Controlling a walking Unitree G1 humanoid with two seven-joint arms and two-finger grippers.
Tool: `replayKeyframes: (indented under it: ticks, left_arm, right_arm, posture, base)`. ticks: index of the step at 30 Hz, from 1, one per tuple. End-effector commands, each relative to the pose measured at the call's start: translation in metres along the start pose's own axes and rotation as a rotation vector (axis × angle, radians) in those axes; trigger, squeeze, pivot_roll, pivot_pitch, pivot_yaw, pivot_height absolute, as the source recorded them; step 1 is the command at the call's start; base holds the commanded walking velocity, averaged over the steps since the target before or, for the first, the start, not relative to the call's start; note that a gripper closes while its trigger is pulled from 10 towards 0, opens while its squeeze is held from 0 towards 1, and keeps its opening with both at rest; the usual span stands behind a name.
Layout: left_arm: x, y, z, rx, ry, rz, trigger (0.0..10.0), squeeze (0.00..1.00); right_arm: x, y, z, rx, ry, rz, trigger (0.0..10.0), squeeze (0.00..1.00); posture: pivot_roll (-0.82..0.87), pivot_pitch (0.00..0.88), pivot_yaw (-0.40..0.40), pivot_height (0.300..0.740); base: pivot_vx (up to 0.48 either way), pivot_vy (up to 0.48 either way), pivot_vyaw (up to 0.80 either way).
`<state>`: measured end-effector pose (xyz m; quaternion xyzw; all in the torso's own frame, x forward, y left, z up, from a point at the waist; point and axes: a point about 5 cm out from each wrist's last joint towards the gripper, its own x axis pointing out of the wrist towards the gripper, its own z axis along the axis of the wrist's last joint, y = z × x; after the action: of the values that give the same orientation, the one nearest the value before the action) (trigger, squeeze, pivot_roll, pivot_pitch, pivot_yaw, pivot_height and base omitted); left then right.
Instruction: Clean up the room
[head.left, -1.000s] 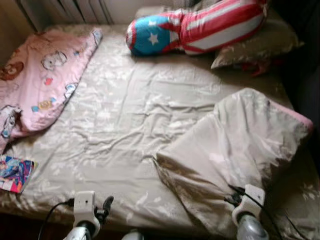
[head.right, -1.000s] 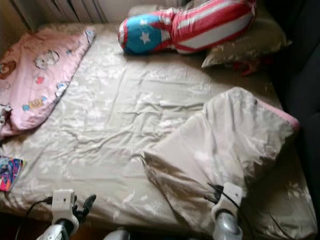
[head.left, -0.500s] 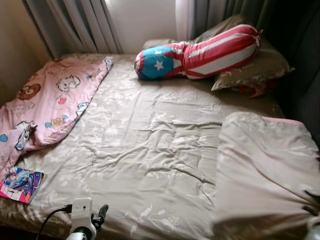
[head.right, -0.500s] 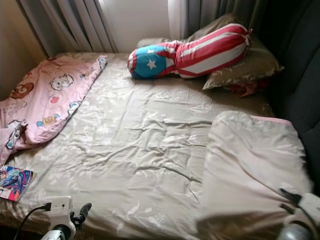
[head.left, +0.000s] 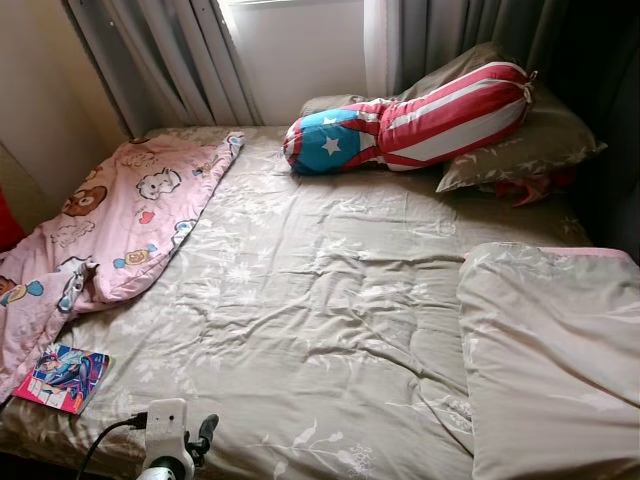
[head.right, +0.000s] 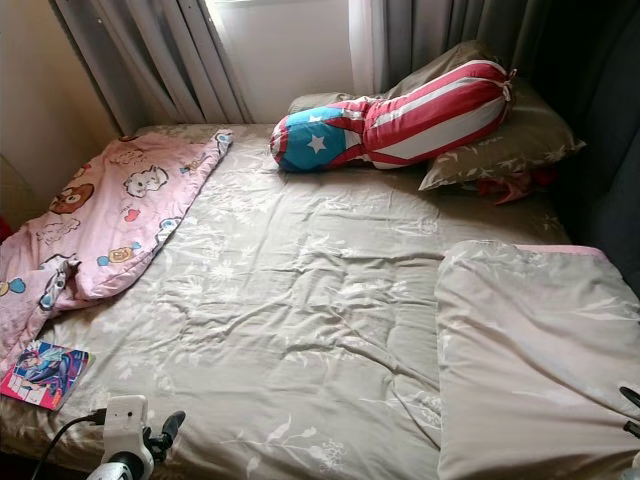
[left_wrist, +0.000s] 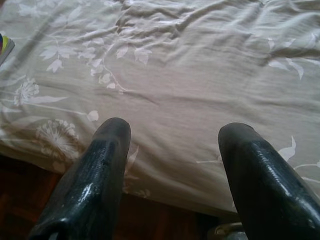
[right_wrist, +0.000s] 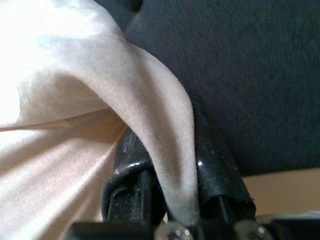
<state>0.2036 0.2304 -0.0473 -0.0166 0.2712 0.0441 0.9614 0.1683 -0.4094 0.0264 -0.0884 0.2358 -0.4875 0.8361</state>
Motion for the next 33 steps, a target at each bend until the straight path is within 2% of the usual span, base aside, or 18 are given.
replayKeyframes:
  ticks: [1, 2, 3, 5, 7, 8, 9, 12, 15, 16, 18, 19, 21, 22, 27, 29, 31, 33]
  left_arm:
    - [-0.002, 0.01, -0.002, 0.003, 0.014, 0.035, 10.0, 0.0]
    - [-0.002, 0.01, -0.002, 0.003, 0.014, 0.035, 10.0, 0.0]
    - [-0.002, 0.008, -0.003, 0.001, 0.01, 0.033, 10.0, 0.0]
    - [-0.002, 0.007, -0.003, 0.0, 0.009, 0.032, 10.0, 0.0]
    - [-0.003, 0.004, -0.006, -0.006, 0.015, 0.03, 10.0, 0.0]
    - [-0.003, 0.004, -0.006, -0.006, 0.015, 0.03, 10.0, 0.0]
    - [-0.003, 0.004, -0.006, -0.008, 0.018, 0.029, 10.0, 0.0]
    - [-0.003, 0.002, -0.01, -0.015, 0.037, 0.032, 10.0, 0.0]
    - [-0.002, 0.0, -0.013, -0.032, 0.062, 0.035, 10.0, 0.0]
    - [-0.001, -0.002, -0.014, -0.042, 0.073, 0.036, 10.0, 0.0]
    - [0.0, -0.004, -0.014, -0.047, 0.087, 0.037, 10.0, 0.0]
    - [0.0, -0.004, -0.014, -0.047, 0.087, 0.037, 10.0, 0.0]
    - [0.0, -0.006, -0.016, -0.049, 0.105, 0.037, 10.0, 0.0]
    - [0.001, -0.01, -0.018, -0.05, 0.124, 0.031, 10.0, 0.0]
    - [0.001, -0.014, -0.022, -0.059, 0.166, 0.019, 10.0, 0.0]
    - [-0.001, -0.009, -0.027, -0.062, 0.197, 0.028, 10.0, 0.0]
    - [-0.002, -0.007, -0.028, -0.059, 0.207, 0.032, 10.0, 0.0]
    - [-0.01, 0.006, -0.039, -0.051, 0.269, 0.063, 10.0, 0.0]
  right_arm:
    - [0.007, -0.008, 0.028, -0.001, -0.119, -0.045, 10.0, 0.0]
    - [0.007, -0.008, 0.028, -0.001, -0.119, -0.045, 10.0, 0.0]
    - [0.007, -0.005, 0.032, -0.011, -0.14, -0.038, 10.0, 1.0]
    - [0.007, -0.004, 0.034, -0.015, -0.149, -0.033, 10.0, 1.0]
    - [0.004, 0.01, 0.045, -0.099, -0.242, 0.042, 10.0, 0.6]
    - [0.004, 0.01, 0.045, -0.099, -0.242, 0.042, 10.0, 0.6]
    - [0.004, 0.013, 0.046, -0.127, -0.251, 0.048, 10.0, 0.0]
    - [-0.002, 0.028, 0.043, -0.094, -0.248, 0.115, 10.0, 0.0]
    - [-0.017, 0.063, 0.03, -0.036, -0.208, 0.293, 10.0, 0.0]
    - [-0.028, 0.082, 0.018, -0.012, -0.154, 0.403, 10.0, 0.0]
    - [-0.043, 0.103, 0.0, -0.01, -0.076, 0.526, 10.0, 0.0]
    - [-0.043, 0.103, 0.0, -0.01, -0.076, 0.526, 10.0, 0.0]
    - [-0.066, 0.126, -0.026, -0.042, 0.02, 0.661, 10.0, 0.0]
    - [-0.088, 0.142, -0.048, -0.06, 0.093, 0.756, 10.0, 0.0]
    - [-0.115, 0.149, -0.082, -0.078, 0.246, 0.792, 10.0, 0.0]
    - [-0.126, 0.148, -0.098, -0.1, 0.329, 0.79, 10.0, 0.0]
    - [-0.128, 0.148, -0.101, -0.102, 0.347, 0.789, 10.0, 0.0]
    - [-0.136, 0.148, -0.111, -0.149, 0.389, 0.814, 10.0, 0.0]
  posture:
    - [-0.07, 0.006, 0.039, 0.74]
    - [-0.07, 0.006, 0.039, 0.74]
    - [-0.07, 0.002, 0.038, 0.74]
    - [-0.07, 0.002, 0.038, 0.74]
    - [-0.07, 0.001, 0.037, 0.74]
    - [-0.07, 0.001, 0.037, 0.74]
    - [-0.07, 0.0, 0.036, 0.74]
    - [-0.08, 0.0, 0.034, 0.74]
    - [-0.08, 0.0, 0.026, 0.74]
    - [-0.08, 0.0, 0.018, 0.74]
    - [-0.08, 0.0, 0.015, 0.74]
    - [-0.08, 0.0, 0.015, 0.74]
    - [-0.07, 0.0, 0.012, 0.74]
    - [-0.06, 0.0, 0.008, 0.74]
    - [-0.05, 0.0, 0.007, 0.74]
    - [-0.05, 0.0, 0.013, 0.74]
    - [-0.06, 0.0, 0.016, 0.74]
    - [-0.04, 0.0, 0.012, 0.74]
  base:
    - [0.0, 0.0, 0.0]
    - [0.0, 0.0, 0.0]
    - [0.0, 0.0, 0.0]
    - [0.0, 0.0, 0.0]
    - [0.0, 0.0, 0.0]
    - [0.0, 0.0, 0.0]
    - [0.0, 0.0, 0.0]
    - [0.0, 0.0, 0.0]
    - [0.0, 0.0, 0.0]
    - [0.0, 0.0, 0.0]
    - [0.0, 0.0, 0.0]
    - [0.0, 0.0, 0.0]
    - [0.0, 0.0, 0.0]
    - [0.0, 0.0, 0.0]
    - [0.0, 0.0, 0.0]
    - [0.0, 0.0, 0.0]
    - [0.0, 0.0, 0.0]
    - [0.0, 0.0, 0.0]
